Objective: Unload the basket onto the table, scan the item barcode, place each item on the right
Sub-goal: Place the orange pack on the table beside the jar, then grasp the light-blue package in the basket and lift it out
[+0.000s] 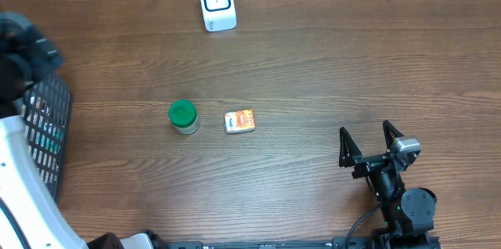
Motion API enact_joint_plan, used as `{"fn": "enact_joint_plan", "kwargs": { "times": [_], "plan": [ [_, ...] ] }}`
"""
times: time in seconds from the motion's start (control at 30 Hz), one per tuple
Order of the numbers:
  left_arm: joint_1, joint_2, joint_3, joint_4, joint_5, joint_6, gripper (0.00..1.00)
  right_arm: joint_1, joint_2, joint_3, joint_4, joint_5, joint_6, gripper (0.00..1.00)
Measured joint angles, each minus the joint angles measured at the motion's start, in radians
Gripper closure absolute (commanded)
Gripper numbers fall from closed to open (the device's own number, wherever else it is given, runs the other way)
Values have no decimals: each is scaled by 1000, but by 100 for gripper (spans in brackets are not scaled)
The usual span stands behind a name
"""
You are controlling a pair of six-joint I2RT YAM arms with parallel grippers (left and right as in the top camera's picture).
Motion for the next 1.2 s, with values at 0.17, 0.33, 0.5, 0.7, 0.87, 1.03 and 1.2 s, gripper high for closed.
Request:
{"fn": "enact_joint_plan", "kwargs": {
  "times": [0.17, 0.33, 0.5, 0.7, 0.87, 1.03, 1.2],
  "plan": [
    [229, 24, 0, 12, 54, -49, 12, 0, 0, 0, 0, 1, 0, 0],
    [366, 100, 0, 11, 89, -63, 8, 0, 0, 0, 0, 0, 0, 0],
    [425, 204, -18, 11, 126, -35, 10, 0, 0, 0, 0, 0, 0, 0],
    [441, 294, -99, 57, 180, 78, 13, 0, 0, 0, 0, 1, 0, 0],
    [441, 353, -159, 94, 206, 167, 18, 0, 0, 0, 0, 0, 0, 0],
    [441, 451, -172, 105, 216, 219, 26, 0, 0, 0, 0, 0, 0, 0],
    [441, 552, -178, 106, 222, 249, 33, 0, 0, 0, 0, 0, 0, 0]
  ]
}}
